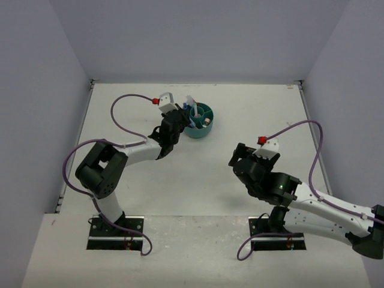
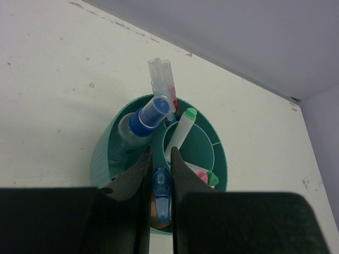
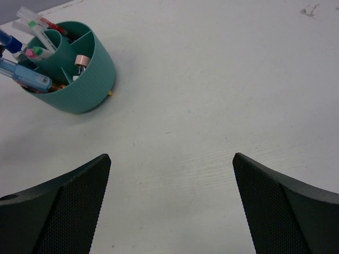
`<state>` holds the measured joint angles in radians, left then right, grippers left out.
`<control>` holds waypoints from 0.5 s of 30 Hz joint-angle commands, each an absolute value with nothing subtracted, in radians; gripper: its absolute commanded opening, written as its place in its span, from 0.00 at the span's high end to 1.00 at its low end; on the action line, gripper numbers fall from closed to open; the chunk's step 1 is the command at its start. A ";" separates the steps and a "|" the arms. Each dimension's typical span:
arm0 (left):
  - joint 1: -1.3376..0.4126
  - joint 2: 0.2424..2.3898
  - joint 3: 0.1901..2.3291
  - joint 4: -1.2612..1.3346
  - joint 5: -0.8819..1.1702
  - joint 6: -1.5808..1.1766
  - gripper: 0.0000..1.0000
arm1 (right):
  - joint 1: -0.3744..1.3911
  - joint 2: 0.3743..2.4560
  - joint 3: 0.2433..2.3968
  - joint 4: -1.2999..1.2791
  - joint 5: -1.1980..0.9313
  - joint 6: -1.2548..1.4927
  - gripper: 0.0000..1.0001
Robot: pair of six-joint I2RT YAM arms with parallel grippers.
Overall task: Sort the stationery into containers
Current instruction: Place the pen in the storage box.
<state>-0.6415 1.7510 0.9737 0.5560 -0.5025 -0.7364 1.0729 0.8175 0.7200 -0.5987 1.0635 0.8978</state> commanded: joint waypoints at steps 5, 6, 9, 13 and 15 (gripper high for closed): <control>-0.635 1.766 1.017 0.599 -0.533 -0.716 0.75 | 1.074 0.876 0.753 -0.595 1.092 0.916 0.01; -0.635 1.758 1.009 0.600 -0.528 -0.719 0.70 | 1.074 0.877 0.753 -0.595 1.091 0.917 0.01; -0.636 1.726 0.990 0.609 -0.512 -0.720 0.63 | 1.072 0.876 0.753 -0.595 1.090 0.916 0.01; -0.637 1.660 0.967 0.592 -0.503 -0.720 0.47 | 1.072 0.874 0.744 -0.563 1.075 0.880 0.01; -0.637 1.594 0.944 0.580 -0.496 -0.716 0.45 | 1.072 0.868 0.737 -0.539 1.068 0.859 0.01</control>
